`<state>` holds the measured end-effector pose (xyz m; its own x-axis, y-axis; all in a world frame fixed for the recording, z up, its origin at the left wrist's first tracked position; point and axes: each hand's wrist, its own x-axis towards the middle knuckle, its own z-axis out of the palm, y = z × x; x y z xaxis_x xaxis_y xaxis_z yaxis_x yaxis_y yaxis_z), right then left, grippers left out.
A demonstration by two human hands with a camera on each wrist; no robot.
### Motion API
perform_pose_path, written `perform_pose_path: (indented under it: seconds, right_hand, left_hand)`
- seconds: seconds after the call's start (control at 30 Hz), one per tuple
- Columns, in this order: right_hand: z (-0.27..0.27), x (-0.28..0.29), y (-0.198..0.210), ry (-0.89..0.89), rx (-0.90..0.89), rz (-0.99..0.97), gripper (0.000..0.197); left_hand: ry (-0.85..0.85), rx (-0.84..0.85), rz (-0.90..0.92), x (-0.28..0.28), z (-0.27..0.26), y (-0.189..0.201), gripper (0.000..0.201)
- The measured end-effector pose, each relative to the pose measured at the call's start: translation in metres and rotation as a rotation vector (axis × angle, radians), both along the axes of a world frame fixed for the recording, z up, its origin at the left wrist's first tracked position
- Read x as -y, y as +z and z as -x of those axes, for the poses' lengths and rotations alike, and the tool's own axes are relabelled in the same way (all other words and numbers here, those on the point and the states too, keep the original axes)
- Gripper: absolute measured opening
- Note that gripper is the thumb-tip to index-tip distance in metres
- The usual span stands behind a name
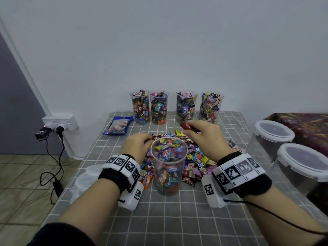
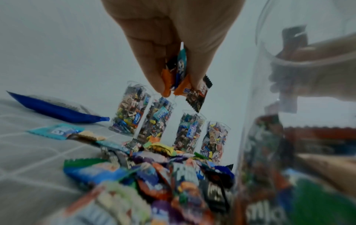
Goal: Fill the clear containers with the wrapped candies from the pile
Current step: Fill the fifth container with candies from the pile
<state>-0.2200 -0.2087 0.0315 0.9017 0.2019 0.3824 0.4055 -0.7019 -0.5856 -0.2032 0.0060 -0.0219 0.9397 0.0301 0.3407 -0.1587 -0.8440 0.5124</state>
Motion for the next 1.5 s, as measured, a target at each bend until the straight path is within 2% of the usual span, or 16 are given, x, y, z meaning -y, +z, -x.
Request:
perform_pose_path:
  seconds: [0.17,0.37,0.5,0.63,0.77,0.87,0.93,1.0,1.03,1.13,1.2,1.33,1.5]
  right_hand:
    - [0.023,-0.017,0.018,0.138,0.049,-0.099,0.032]
    - [0.036,-0.028,0.016,0.247,-0.082,-0.229,0.030]
    - [0.038,-0.029,0.012,0.269,-0.129,-0.237,0.030]
    - [0.036,-0.028,0.007,0.258,-0.182,-0.264,0.037]
    - [0.036,-0.026,0.007,0.251,-0.264,-0.324,0.033]
    - [0.038,-0.026,0.006,0.238,-0.219,-0.362,0.027]
    - [0.037,-0.024,0.001,0.169,-0.142,-0.480,0.023]
    - [0.034,-0.020,-0.006,0.105,-0.136,-0.584,0.023]
    - [0.032,-0.018,-0.010,0.105,-0.181,-0.597,0.030]
    - [0.028,-0.012,-0.024,0.205,-0.395,-0.548,0.084]
    - [0.025,-0.010,-0.033,0.267,-0.498,-0.517,0.109]
    - [0.024,-0.012,-0.041,0.324,-0.539,-0.526,0.113]
    - [0.024,-0.012,-0.042,0.357,-0.520,-0.565,0.095]
  left_hand:
    - [0.032,0.074,0.055,-0.006,0.000,0.011,0.023]
    - [0.054,0.131,0.064,-0.009,0.003,0.021,0.024]
    - [0.044,0.143,0.054,-0.009,0.005,0.024,0.023]
    - [0.031,0.154,0.066,-0.008,0.006,0.025,0.021]
    - [0.037,0.139,0.067,-0.007,0.007,0.026,0.022]
    - [0.037,0.142,0.082,-0.007,0.008,0.029,0.022]
    - [0.038,0.161,0.096,-0.007,0.011,0.032,0.021]
    - [0.035,0.186,0.109,-0.007,0.014,0.035,0.020]
    - [0.031,0.192,0.119,-0.007,0.016,0.037,0.019]
    - [0.007,0.196,0.144,-0.005,0.019,0.044,0.017]
    - [-0.013,0.214,0.148,-0.003,0.021,0.049,0.015]
    - [-0.085,0.246,0.193,0.006,0.028,0.057,0.013]
    - [-0.230,0.221,0.110,0.017,0.037,0.062,0.014]
